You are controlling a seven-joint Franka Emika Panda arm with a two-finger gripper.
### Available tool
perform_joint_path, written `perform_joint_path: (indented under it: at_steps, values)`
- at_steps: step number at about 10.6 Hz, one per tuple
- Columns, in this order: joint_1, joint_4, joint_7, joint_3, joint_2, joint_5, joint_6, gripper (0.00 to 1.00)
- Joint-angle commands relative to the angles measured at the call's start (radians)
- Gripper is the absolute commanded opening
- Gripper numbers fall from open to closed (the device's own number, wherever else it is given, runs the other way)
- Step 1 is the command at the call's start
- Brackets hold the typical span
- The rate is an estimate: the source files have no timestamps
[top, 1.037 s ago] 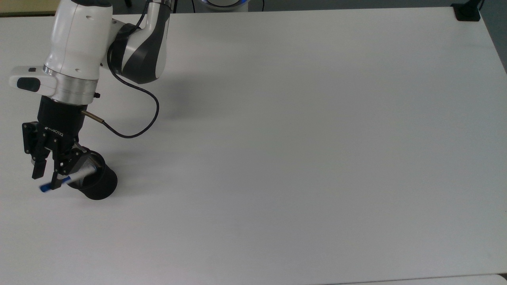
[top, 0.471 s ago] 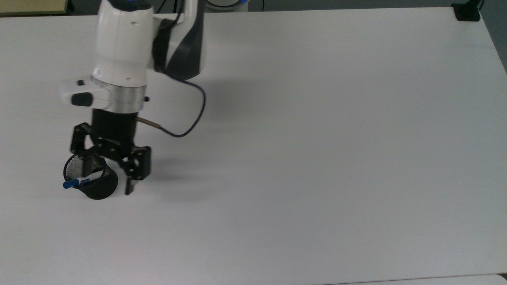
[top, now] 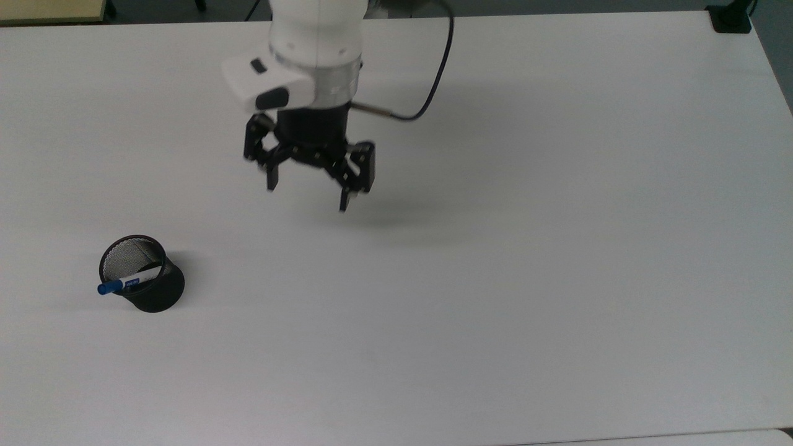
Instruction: Insert the marker
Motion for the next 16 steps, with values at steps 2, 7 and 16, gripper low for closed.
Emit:
perform_joint_path:
  at_steps: [2, 7, 16]
  values:
    - [-0.036, -0.061, -0.046, 0.064, -0.189, 0.032, -0.338, 1.00]
    - [-0.277, -0.121, -0.277, 0.282, -0.329, 0.064, -0.575, 1.00]
    - [-0.289, -0.115, -0.279, 0.273, -0.317, 0.063, -0.463, 1.00]
